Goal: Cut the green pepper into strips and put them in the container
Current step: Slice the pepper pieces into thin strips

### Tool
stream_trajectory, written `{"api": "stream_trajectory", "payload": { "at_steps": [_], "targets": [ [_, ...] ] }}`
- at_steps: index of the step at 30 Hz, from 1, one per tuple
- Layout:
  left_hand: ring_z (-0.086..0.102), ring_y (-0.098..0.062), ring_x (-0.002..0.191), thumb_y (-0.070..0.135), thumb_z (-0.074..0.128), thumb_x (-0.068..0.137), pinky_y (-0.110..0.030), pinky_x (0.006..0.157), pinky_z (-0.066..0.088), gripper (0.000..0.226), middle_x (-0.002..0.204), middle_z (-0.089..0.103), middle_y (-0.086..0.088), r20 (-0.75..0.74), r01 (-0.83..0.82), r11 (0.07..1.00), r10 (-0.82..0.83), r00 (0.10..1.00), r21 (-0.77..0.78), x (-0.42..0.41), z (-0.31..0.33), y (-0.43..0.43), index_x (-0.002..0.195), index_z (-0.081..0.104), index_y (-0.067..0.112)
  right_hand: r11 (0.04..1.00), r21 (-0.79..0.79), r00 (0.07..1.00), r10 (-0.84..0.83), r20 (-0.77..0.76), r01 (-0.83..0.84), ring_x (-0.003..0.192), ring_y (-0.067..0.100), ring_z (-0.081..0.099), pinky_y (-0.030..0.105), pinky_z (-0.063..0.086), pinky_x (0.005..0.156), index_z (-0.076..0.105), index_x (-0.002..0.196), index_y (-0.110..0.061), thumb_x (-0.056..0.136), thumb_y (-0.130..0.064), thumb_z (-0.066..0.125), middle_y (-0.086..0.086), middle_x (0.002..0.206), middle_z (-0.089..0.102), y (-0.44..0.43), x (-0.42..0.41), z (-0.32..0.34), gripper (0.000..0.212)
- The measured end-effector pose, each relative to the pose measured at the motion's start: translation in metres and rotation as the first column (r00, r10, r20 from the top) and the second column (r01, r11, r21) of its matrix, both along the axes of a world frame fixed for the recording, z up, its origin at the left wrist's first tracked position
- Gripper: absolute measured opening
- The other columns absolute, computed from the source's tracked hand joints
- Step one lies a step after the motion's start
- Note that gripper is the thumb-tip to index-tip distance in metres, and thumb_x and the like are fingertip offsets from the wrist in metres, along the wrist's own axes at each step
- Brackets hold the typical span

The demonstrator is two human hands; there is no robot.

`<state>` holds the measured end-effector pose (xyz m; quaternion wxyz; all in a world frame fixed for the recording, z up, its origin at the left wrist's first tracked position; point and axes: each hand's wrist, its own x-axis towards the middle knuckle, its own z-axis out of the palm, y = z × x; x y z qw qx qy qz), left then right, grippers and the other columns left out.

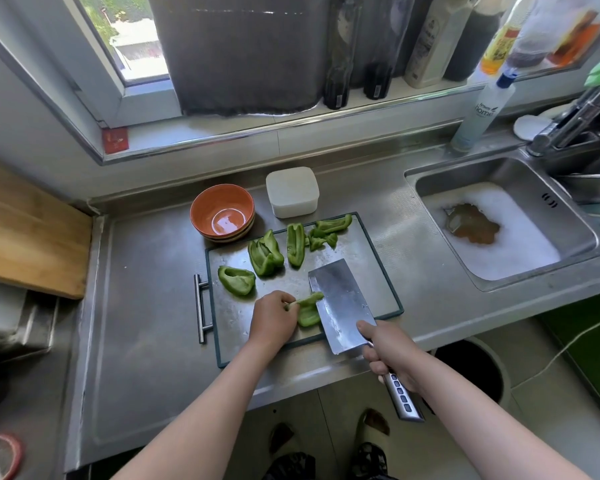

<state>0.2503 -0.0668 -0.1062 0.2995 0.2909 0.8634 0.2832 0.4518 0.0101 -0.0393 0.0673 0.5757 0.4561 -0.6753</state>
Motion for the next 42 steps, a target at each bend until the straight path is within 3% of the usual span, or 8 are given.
{"api": "stream_trajectory", "payload": {
  "at_steps": [7,8,11,16,25,29,34,42],
  "targets": [
    [0.070,-0.016,0.071,0.023,0.067,0.088,-0.039,0.076,0.060,0.009,0.082,0.069,0.006,0.098,-0.048,0.999,0.046,0.994,0.016,-0.002,-0.002,-0.003,0.094,0.070,0.017,0.999,-0.001,0.999,-0.032,-0.024,0.032,0.039,0.013,0.024,0.022,0.030,0.044,0.052,0.112,-0.014,0.107,-0.032,0.041,-0.001,0.054,0.033,0.001,-0.007,-0.012,0.021],
    [0.071,-0.017,0.070,0.021,0.067,0.088,-0.040,0.075,0.060,0.004,0.080,0.070,0.005,0.109,-0.049,0.999,0.047,0.993,0.018,-0.003,-0.002,-0.003,0.089,0.070,0.019,0.999,-0.005,0.999,-0.035,-0.026,0.035,0.040,0.013,0.024,0.023,0.030,0.044,0.053,0.113,-0.015,0.107,-0.032,0.041,-0.001,0.055,0.033,-0.002,-0.003,-0.013,0.022],
    [0.071,-0.019,0.071,0.018,0.066,0.088,-0.039,0.074,0.060,0.017,0.079,0.069,0.004,0.094,-0.004,1.000,0.002,0.996,0.020,-0.004,-0.001,0.000,0.075,0.063,0.029,0.999,0.004,0.998,-0.038,-0.041,0.038,0.041,0.014,0.024,0.024,0.030,0.043,0.054,0.117,-0.014,0.107,-0.032,0.040,-0.001,0.055,0.032,-0.008,0.002,-0.015,0.025],
    [0.070,-0.019,0.075,0.020,0.067,0.088,-0.039,0.077,0.059,0.009,0.080,0.066,0.006,0.096,0.035,0.999,-0.036,0.995,0.006,-0.007,-0.001,0.000,0.082,0.063,0.026,0.998,0.026,0.998,-0.047,-0.040,0.048,0.039,0.014,0.024,0.022,0.030,0.043,0.052,0.107,-0.013,0.106,-0.030,0.040,-0.001,0.054,0.032,0.001,-0.011,-0.018,0.021],
    [0.071,-0.018,0.075,0.024,0.069,0.085,-0.043,0.077,0.060,0.004,0.083,0.072,0.001,0.129,0.090,0.996,-0.088,0.988,-0.009,-0.015,-0.007,0.005,0.089,0.068,0.023,1.000,0.020,1.000,0.014,-0.020,-0.013,0.040,0.014,0.022,0.022,0.031,0.044,0.055,0.115,-0.019,0.107,-0.034,0.040,-0.002,0.054,0.031,0.000,0.009,-0.015,0.023],
    [0.071,-0.016,0.064,0.019,0.068,0.086,-0.041,0.073,0.061,0.005,0.072,0.072,-0.001,0.138,0.086,0.996,-0.086,0.987,0.001,-0.015,-0.004,0.005,0.082,0.067,0.022,1.000,0.015,0.999,-0.020,-0.034,0.021,0.039,0.014,0.022,0.021,0.030,0.041,0.050,0.104,-0.015,0.107,-0.033,0.041,-0.002,0.054,0.029,0.008,-0.007,-0.018,0.020],
    [0.070,-0.019,0.062,0.015,0.066,0.086,-0.039,0.070,0.061,0.016,0.064,0.071,-0.002,0.156,0.049,0.999,-0.049,0.987,0.005,-0.014,-0.002,0.005,0.071,0.069,0.021,1.000,0.000,0.999,-0.017,-0.041,0.017,0.040,0.013,0.023,0.021,0.030,0.042,0.053,0.120,-0.014,0.108,-0.035,0.040,0.000,0.057,0.029,0.002,0.001,-0.019,0.027],
    [0.071,-0.019,0.071,0.020,0.068,0.086,-0.040,0.075,0.060,0.007,0.073,0.071,0.000,0.130,0.067,0.998,-0.067,0.989,0.007,-0.013,-0.002,0.003,0.080,0.067,0.024,0.999,0.006,0.998,-0.046,-0.042,0.046,0.039,0.013,0.024,0.021,0.030,0.042,0.052,0.115,-0.013,0.108,-0.036,0.042,-0.001,0.055,0.031,0.007,-0.013,-0.023,0.025]
  ]
}}
